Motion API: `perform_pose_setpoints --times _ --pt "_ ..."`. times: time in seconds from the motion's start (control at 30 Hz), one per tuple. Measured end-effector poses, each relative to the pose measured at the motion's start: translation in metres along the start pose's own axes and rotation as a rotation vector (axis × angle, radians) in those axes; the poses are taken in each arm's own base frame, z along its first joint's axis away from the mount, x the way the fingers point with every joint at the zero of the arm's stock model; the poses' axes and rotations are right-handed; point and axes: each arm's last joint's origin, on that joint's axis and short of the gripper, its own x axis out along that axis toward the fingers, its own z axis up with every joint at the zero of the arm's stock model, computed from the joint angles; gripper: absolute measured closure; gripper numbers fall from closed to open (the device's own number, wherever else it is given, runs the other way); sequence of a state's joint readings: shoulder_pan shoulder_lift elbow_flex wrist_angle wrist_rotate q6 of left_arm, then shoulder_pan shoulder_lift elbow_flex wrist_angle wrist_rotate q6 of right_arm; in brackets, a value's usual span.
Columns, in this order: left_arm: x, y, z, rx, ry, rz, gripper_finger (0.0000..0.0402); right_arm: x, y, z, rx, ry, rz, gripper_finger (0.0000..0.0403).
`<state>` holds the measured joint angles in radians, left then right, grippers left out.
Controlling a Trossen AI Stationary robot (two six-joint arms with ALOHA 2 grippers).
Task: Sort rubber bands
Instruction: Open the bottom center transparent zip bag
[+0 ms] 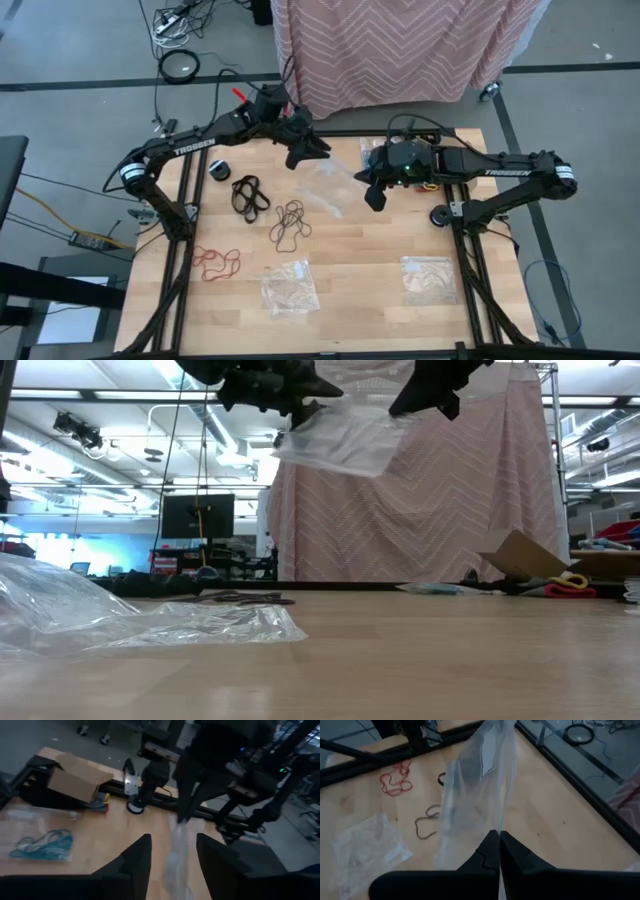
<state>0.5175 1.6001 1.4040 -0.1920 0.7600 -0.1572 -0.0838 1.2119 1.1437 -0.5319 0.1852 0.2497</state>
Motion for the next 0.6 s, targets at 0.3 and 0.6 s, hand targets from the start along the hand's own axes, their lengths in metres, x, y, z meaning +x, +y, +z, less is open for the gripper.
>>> perform_pose_setpoints --times 0.3,0.6 --pt "-0.0002 -0.0016 -0.003 -0.01 0.033 -0.068 0.0304 0.0039 0.0008 0.0026 0.007 -0.022 0.003 0.0403" --pt "-0.0014 -0.0001 -0.0041 -0.007 0.04 -0.058 0.0284 -0.0017 0.0003 0.0042 0.024 -0.043 0.009 0.0403"
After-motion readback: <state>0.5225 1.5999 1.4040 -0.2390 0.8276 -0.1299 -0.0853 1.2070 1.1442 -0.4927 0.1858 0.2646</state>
